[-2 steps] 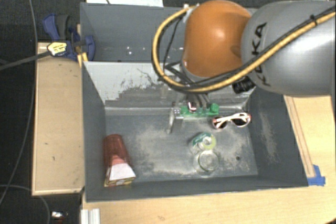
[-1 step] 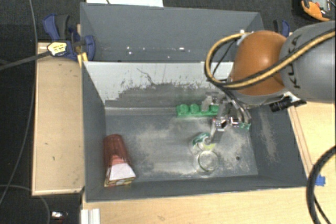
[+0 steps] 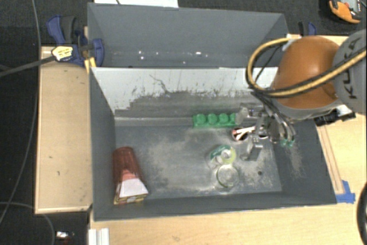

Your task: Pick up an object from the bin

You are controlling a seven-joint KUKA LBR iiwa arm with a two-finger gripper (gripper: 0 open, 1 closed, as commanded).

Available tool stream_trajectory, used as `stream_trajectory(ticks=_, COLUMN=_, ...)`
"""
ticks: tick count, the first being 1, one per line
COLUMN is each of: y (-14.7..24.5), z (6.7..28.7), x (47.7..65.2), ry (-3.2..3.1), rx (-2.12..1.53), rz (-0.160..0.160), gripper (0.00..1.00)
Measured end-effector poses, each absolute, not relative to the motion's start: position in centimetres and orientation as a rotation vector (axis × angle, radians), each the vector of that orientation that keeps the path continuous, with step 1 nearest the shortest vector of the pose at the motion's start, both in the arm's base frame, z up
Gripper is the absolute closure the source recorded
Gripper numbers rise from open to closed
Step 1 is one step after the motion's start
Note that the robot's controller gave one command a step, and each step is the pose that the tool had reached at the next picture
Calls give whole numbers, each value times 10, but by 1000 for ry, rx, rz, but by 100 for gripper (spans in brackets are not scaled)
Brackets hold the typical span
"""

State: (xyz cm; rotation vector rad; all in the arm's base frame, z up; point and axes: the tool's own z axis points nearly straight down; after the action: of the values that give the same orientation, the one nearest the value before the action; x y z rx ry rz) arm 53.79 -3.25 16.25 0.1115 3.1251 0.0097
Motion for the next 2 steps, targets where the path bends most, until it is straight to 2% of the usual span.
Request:
stream_trajectory(ticks=1, y=-11, z=111, x=535, ry=3119, rx=-372, rz=3, gripper=0)
stream_trajectory(ticks=2, y=-6, z=72, x=518, ry=3124, rx=188, rz=9, gripper=0)
